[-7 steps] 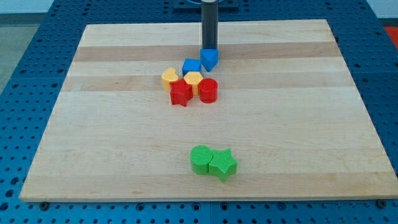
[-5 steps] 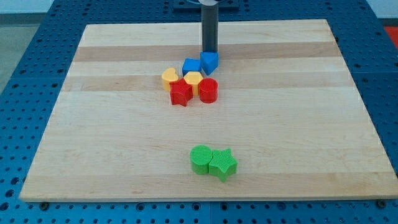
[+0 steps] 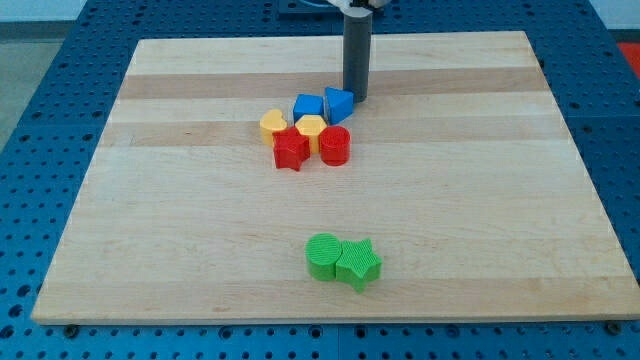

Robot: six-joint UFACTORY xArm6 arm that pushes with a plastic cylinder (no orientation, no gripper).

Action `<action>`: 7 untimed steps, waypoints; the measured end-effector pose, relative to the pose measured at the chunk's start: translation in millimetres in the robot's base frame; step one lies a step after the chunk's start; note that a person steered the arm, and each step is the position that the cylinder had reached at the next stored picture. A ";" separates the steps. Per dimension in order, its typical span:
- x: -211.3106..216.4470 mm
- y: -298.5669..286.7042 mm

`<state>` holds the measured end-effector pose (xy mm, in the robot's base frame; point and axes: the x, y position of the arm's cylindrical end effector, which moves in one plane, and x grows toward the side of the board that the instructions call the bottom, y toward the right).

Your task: Move the red star closer to blue triangle

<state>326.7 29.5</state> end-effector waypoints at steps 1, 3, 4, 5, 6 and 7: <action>2.0 -0.2; 10.1 -7.6; 15.1 -18.3; 15.7 -29.2; 15.7 -33.2; 15.7 -33.2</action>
<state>342.4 -3.6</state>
